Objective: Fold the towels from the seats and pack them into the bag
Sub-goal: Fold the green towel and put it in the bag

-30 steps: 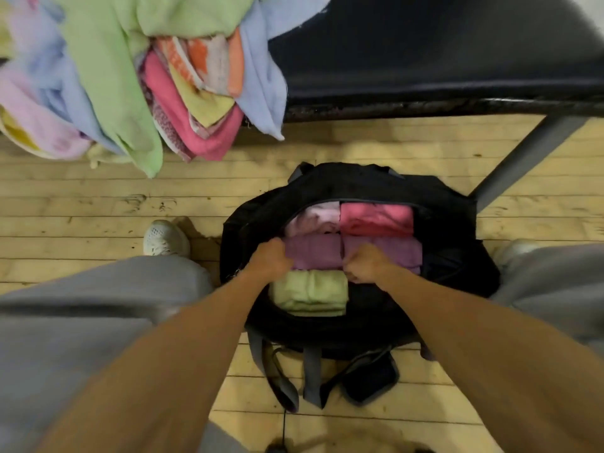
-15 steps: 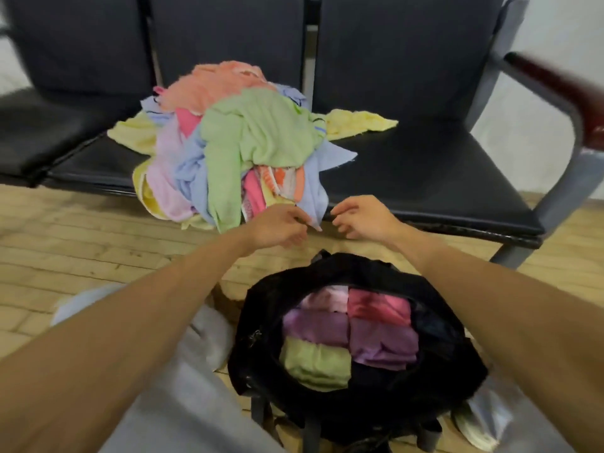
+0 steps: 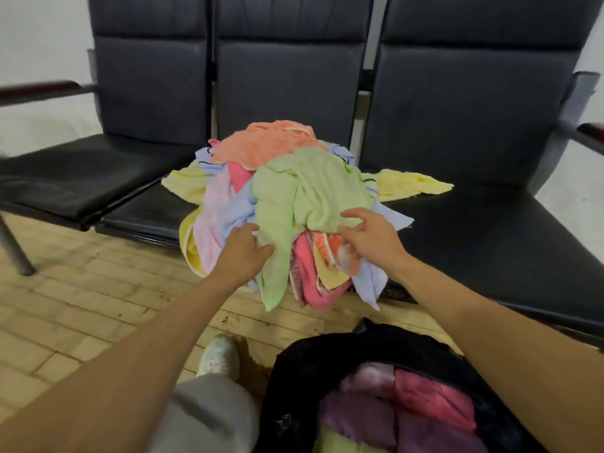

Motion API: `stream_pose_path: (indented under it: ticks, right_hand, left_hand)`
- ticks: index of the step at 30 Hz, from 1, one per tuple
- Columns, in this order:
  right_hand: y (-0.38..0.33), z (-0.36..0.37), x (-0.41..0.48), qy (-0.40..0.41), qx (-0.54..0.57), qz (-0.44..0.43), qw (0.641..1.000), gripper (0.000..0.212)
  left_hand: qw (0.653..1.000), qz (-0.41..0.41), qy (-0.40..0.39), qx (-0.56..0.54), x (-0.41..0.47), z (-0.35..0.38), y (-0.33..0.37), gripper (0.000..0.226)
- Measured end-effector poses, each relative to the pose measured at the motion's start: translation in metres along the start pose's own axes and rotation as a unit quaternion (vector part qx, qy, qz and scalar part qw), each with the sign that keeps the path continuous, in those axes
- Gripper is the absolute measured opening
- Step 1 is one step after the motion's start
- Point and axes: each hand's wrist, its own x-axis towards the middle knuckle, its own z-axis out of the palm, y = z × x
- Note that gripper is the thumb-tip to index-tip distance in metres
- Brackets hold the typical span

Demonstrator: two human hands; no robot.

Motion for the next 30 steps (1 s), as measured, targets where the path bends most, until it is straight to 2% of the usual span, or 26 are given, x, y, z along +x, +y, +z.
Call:
stream_pose_path:
  ticks: [2, 4, 6, 8, 11, 13, 16, 18, 22, 24, 26, 30]
  right_hand:
    - [-0.002, 0.014, 0.003, -0.012, 0.001, 0.006, 1.0, 0.042]
    - [-0.004, 0.025, 0.003, -0.023, -0.006, -0.006, 1.0, 0.037]
    - [-0.003, 0.032, 0.006, 0.011, -0.033, -0.019, 0.999, 0.026]
    - [-0.004, 0.033, 0.01, 0.052, -0.055, -0.01, 0.997, 0.022]
    - [-0.006, 0.022, 0.014, 0.071, -0.029, 0.003, 0.997, 0.02]
    - [-0.01, 0.009, 0.011, 0.067, 0.04, 0.026, 0.997, 0.017]
    - [-0.01, -0.019, -0.001, 0.077, 0.088, 0.035, 0.992, 0.012]
    - [-0.006, -0.042, -0.012, 0.107, 0.095, 0.026, 0.989, 0.009]
    - [0.008, -0.094, -0.035, 0.147, 0.134, 0.025, 0.98, 0.01]
    - [0.019, -0.12, -0.046, 0.157, 0.161, 0.041, 0.974, 0.01]
    - [0.032, -0.14, -0.056, 0.175, 0.216, 0.064, 0.959, 0.011]
    - [0.062, -0.163, -0.075, 0.183, 0.377, 0.154, 0.895, 0.017]
  left_hand:
    - [1.0, 0.001, -0.011, 0.013, 0.003, 0.005, -0.005, 0.054]
    - [0.999, 0.007, -0.001, 0.039, 0.007, 0.011, -0.009, 0.059]
    - [0.998, 0.015, 0.014, 0.062, 0.008, 0.014, -0.009, 0.05]
    - [0.994, 0.037, 0.04, 0.097, 0.009, 0.016, -0.009, 0.032]
    - [0.989, 0.052, 0.072, 0.118, 0.008, 0.016, -0.004, 0.014]
    - [0.993, 0.039, 0.091, 0.057, 0.007, 0.017, 0.01, 0.009]
    - [0.984, 0.013, 0.109, -0.143, -0.008, 0.022, 0.049, 0.011]
    - [0.958, -0.015, 0.092, -0.271, -0.019, 0.023, 0.08, 0.02]
    - [0.924, -0.02, 0.036, -0.38, -0.038, 0.021, 0.114, 0.034]
    - [0.914, -0.025, -0.017, -0.405, -0.047, 0.028, 0.12, 0.035]
    - [0.903, -0.046, -0.072, -0.42, -0.057, 0.038, 0.129, 0.026]
    - [0.894, -0.081, -0.182, -0.401, -0.075, 0.071, 0.147, 0.016]
